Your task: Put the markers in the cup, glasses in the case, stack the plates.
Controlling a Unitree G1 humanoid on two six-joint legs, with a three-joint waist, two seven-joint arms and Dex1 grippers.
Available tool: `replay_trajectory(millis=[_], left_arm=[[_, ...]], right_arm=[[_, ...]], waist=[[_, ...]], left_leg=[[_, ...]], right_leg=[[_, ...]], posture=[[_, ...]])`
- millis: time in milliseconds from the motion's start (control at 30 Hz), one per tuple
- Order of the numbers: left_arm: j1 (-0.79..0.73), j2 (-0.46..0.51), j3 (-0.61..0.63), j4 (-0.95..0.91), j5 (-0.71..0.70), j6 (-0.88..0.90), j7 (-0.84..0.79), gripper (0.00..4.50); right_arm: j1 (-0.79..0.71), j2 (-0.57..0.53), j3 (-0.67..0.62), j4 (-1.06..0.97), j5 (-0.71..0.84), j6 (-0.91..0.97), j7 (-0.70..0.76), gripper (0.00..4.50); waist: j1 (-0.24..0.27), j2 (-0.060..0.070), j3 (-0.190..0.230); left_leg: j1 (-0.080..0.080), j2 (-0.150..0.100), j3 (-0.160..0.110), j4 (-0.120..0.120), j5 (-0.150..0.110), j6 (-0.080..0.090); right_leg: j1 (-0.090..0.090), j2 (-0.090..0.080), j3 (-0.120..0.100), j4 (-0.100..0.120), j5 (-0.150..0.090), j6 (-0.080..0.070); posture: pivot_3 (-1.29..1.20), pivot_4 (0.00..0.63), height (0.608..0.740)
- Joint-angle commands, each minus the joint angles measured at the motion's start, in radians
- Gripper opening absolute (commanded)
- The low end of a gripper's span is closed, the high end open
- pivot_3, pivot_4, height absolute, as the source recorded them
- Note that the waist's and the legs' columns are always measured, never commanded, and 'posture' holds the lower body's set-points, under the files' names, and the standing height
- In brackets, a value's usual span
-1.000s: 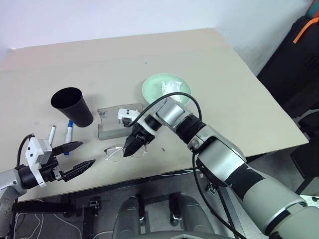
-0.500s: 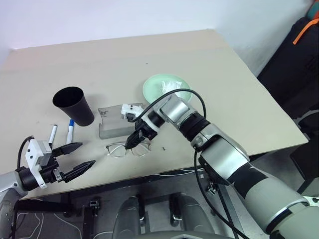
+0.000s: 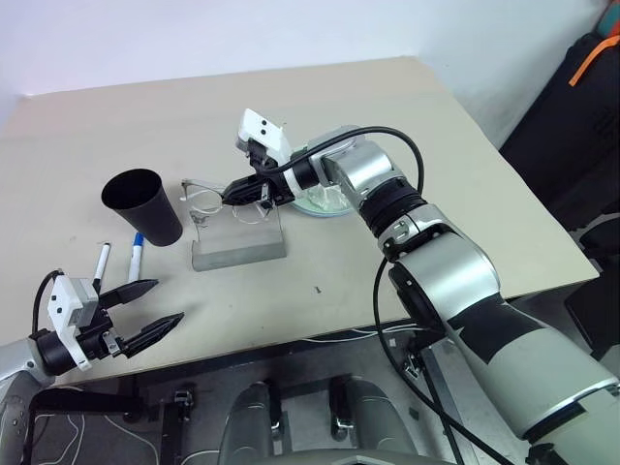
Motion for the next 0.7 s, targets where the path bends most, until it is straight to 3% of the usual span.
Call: replay_trajectory(millis=[33, 233, 700], left_arm=[[0.017, -0.005, 0.034, -0.012, 0.000, -0.027, 0.006, 4.50], [0.040, -0.012, 0.040, -0.019, 0.000, -0.046, 0.016, 4.50], [0.072, -0.012, 0.037, -0.029, -0.003, -0.047, 0.019, 4.50]], right_arm=[[-0.032, 0.032, -0.018, 0.064, -0.037, -0.126, -0.067, 0.05], [0.014, 0.064, 0.003, 0.132, -0.109, -0.186, -0.108, 0.05], [0.073, 0.119, 0.045, 0.143, -0.211, -0.199, -0.006, 0.05]], waist=[[-0.001, 0.000, 0.000], [-0.001, 0.000, 0.000], [-0.003, 0.000, 0.000]], left_leg=[[0.000, 0.000, 0.000, 0.000, 0.000, 0.000], [0.000, 0.000, 0.000, 0.001, 0.000, 0.000], [0.003, 0.000, -0.001, 0.002, 0.000, 0.000]], right_leg=[[0.000, 0.000, 0.000, 0.000, 0.000, 0.000], [0.001, 0.000, 0.000, 0.001, 0.000, 0.001], [0.002, 0.000, 0.000, 0.002, 0.000, 0.000]], posture=[[0.00, 0.150, 0.740], [0.00, 0.150, 0.740], [0.00, 0.150, 0.740]])
